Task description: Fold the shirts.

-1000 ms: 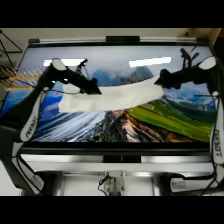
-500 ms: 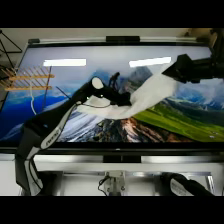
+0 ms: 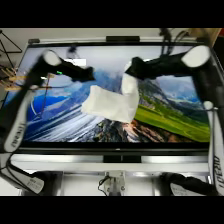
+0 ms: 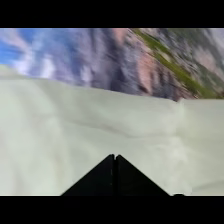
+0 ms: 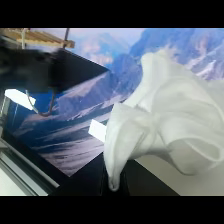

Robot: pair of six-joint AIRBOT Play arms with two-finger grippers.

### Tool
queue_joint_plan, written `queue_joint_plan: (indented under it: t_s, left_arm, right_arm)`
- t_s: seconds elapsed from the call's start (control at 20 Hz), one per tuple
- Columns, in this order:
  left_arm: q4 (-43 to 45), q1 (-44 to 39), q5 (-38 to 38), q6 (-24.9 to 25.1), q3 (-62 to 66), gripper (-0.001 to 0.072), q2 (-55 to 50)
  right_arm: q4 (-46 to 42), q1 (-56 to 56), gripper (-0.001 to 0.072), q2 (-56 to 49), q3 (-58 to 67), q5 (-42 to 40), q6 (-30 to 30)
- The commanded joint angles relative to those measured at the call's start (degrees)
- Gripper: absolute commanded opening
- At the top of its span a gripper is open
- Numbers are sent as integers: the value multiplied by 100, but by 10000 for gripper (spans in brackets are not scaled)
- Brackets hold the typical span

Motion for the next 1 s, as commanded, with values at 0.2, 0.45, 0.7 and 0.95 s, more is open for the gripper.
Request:
queue_joint_plan:
  t_s: [0.2,0.45,0.7,0.95]
  left_arm:
    - [1231,2352,-855,-332,-2,31,2184]
    - [1252,2413,-1097,4,-2,30,2616]
    - [1250,2413,-1198,186,-275,30,2614]
    - [1250,2267,-1193,205,-562,31,2614]
  right_arm:
    - [1447,1384,58,-2065,2,-1888,-111]
    - [1908,1134,561,-2291,2,-1851,-520]
    - [-1163,-173,572,-1572,2,516,210]
    - [-1600,-1121,671,-1554,-1132,1213,308]
